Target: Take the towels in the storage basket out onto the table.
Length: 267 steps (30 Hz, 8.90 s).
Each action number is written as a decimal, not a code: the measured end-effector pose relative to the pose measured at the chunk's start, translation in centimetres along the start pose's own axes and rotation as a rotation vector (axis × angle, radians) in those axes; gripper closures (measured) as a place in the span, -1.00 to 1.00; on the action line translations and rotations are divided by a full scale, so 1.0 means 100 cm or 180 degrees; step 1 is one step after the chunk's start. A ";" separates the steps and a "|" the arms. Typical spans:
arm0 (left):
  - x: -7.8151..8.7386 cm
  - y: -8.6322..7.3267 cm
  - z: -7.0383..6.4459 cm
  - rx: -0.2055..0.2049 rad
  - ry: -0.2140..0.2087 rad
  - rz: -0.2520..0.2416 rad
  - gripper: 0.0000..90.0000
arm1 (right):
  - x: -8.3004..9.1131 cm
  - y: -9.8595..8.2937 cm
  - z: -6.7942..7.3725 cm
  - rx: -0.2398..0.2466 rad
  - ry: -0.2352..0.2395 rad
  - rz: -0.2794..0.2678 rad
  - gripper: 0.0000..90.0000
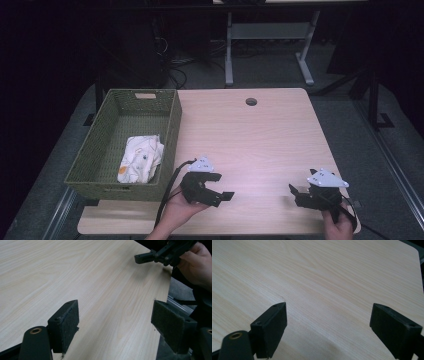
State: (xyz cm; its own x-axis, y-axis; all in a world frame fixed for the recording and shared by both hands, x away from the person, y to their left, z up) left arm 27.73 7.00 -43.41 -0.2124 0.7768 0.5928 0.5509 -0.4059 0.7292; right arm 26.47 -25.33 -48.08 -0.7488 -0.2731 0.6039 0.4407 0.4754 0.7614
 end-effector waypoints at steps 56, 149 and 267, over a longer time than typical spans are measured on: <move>0.127 0.105 0.063 0.0529 0.0378 -0.0200 -0.59 | -0.003 -0.001 0.001 -0.0002 -0.0061 0.0046 -0.69; 0.130 -0.041 0.223 0.1616 0.1727 0.1995 -0.14 | 0.003 -0.002 -0.004 -0.0033 -0.0062 -0.0012 -0.69; 0.090 0.114 0.089 0.0905 0.0118 0.0274 0.56 | 0.008 0.000 -0.005 -0.0062 -0.0101 -0.0067 -0.69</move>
State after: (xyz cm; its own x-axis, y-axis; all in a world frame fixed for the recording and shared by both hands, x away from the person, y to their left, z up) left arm 39.30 13.67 -32.84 -0.1815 0.7253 0.6641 0.7710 -0.3143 0.5539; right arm 26.11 -25.97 -47.50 -0.7732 -0.2562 0.5801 0.4339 0.4535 0.7785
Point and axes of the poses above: each handheld gripper's, and its own axes: x roughly backward along the jaws, y roughly out of its top, z roughly to its left, the point moved 4 cm from there along -x, roughly forward along the jaws, and after that the axes turned 4 degrees about x, right-handed, at the moved point
